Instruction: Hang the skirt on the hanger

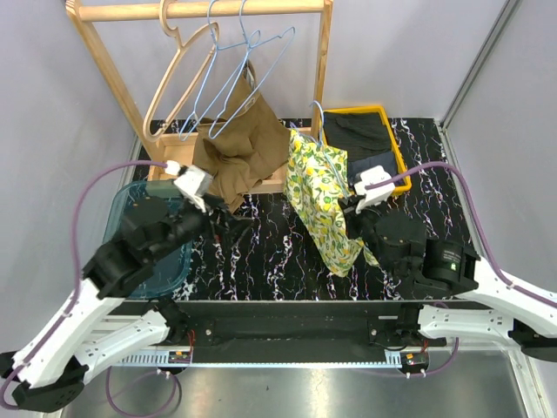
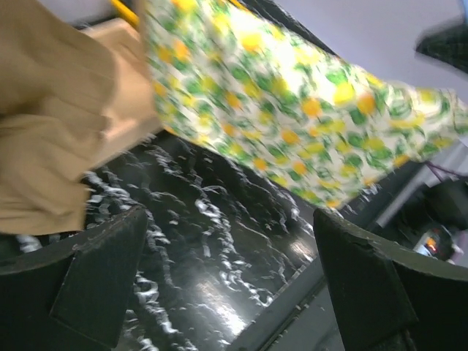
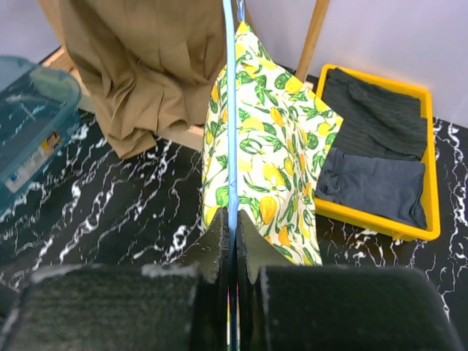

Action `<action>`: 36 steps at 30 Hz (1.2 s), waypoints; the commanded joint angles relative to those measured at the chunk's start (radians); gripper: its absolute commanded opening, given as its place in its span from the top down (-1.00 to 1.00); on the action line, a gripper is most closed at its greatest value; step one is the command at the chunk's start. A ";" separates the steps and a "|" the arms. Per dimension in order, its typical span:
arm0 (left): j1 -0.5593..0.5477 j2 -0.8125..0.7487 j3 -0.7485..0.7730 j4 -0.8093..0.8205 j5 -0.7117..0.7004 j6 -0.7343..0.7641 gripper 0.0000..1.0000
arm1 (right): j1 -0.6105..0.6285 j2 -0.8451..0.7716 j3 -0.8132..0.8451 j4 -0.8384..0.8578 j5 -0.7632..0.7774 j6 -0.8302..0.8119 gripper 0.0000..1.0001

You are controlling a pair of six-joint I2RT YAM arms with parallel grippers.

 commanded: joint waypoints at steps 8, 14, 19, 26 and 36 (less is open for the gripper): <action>-0.267 0.043 -0.297 0.670 -0.024 -0.049 -0.98 | 0.002 0.119 0.209 0.114 0.097 0.125 1.00; -0.383 0.158 -0.311 0.868 -0.201 0.048 -0.98 | 0.004 0.140 0.220 0.085 0.081 0.214 1.00; -0.418 0.240 -0.294 0.925 -0.209 0.092 -0.97 | 0.004 0.145 0.228 0.063 0.078 0.252 1.00; -0.462 0.297 -0.336 0.995 -0.238 0.100 -0.98 | 0.002 0.154 0.249 0.056 0.092 0.263 1.00; -0.496 0.350 -0.304 1.002 -0.288 0.123 -0.69 | 0.004 0.174 0.259 0.052 0.088 0.284 1.00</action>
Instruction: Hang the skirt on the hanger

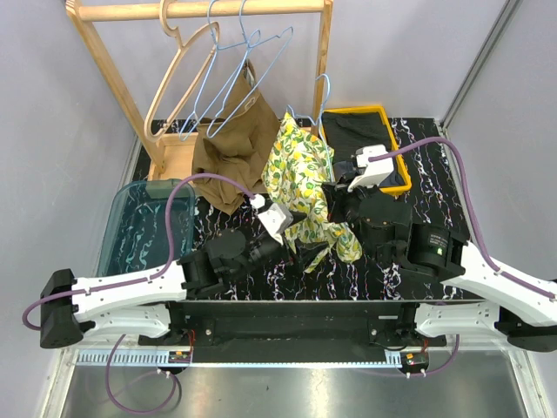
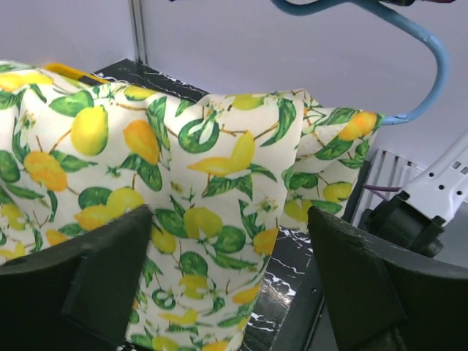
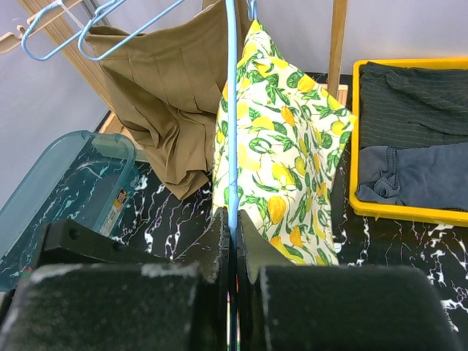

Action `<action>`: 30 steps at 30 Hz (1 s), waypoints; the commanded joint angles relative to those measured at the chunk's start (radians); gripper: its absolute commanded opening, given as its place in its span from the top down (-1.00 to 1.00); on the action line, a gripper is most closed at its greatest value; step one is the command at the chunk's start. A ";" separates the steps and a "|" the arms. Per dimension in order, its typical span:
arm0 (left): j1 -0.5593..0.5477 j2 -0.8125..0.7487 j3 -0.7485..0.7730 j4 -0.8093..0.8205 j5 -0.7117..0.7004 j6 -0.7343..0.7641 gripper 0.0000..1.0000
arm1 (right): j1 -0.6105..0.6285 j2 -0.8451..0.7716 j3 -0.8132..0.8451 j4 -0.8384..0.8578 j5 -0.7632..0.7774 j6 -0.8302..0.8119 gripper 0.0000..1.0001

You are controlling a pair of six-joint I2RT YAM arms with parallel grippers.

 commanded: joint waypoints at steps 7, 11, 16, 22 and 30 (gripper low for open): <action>-0.069 0.110 0.133 -0.099 -0.291 0.031 -0.06 | 0.004 -0.002 0.043 0.059 0.052 0.031 1.00; -0.106 0.107 0.179 -0.148 -0.366 0.052 0.48 | 0.002 0.006 0.032 0.054 0.072 0.028 1.00; -0.133 0.101 0.228 -0.186 -0.359 0.072 0.99 | 0.002 0.012 0.017 0.053 0.084 0.037 1.00; -0.165 0.063 0.255 -0.199 -0.325 0.086 1.00 | 0.002 0.031 0.007 0.060 0.107 0.034 1.00; -0.201 -0.011 0.253 -0.206 -0.320 0.104 1.00 | 0.002 0.063 -0.010 0.080 0.116 0.012 1.00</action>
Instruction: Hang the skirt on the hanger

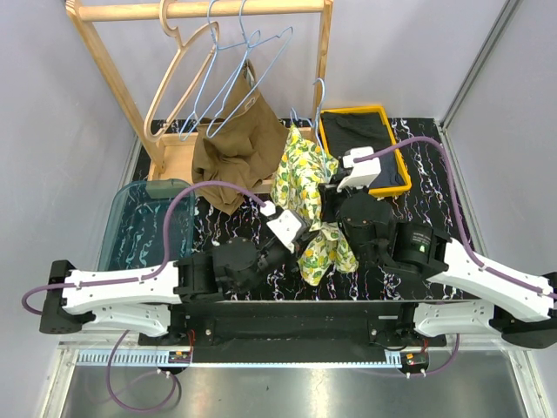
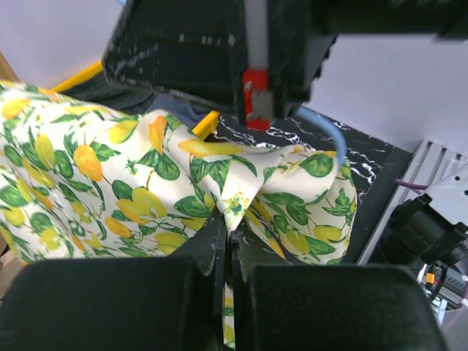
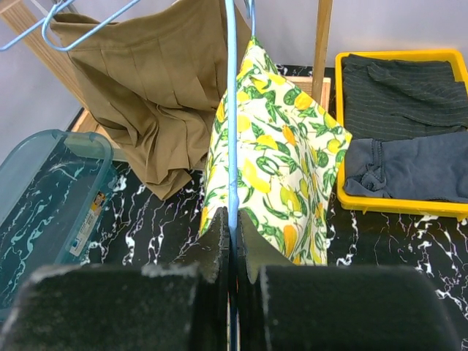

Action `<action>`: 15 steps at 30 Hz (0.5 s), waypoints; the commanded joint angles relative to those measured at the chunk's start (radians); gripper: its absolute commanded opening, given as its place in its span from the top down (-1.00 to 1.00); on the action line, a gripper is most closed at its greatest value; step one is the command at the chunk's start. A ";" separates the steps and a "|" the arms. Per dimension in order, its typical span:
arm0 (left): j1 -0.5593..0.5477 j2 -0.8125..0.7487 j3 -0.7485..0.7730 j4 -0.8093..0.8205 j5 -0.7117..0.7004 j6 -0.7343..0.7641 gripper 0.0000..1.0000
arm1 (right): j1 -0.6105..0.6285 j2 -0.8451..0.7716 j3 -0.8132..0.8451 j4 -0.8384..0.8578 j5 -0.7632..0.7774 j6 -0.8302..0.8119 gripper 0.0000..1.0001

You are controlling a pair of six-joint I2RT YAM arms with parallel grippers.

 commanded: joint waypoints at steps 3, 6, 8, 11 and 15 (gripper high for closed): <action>-0.017 -0.064 0.055 0.037 0.010 0.020 1.00 | 0.002 0.024 -0.001 0.080 0.057 -0.012 1.00; -0.017 -0.048 0.060 0.030 0.013 0.020 0.90 | 0.002 0.026 0.001 0.093 0.046 -0.011 1.00; -0.015 -0.018 0.070 0.013 0.001 0.017 0.86 | 0.002 0.017 0.004 0.106 0.043 -0.017 1.00; -0.015 0.028 0.112 -0.058 -0.045 -0.009 0.86 | 0.002 -0.003 -0.002 0.119 0.031 -0.025 1.00; -0.015 0.073 0.172 -0.093 -0.115 -0.030 0.88 | 0.004 -0.049 -0.031 0.131 -0.048 -0.018 1.00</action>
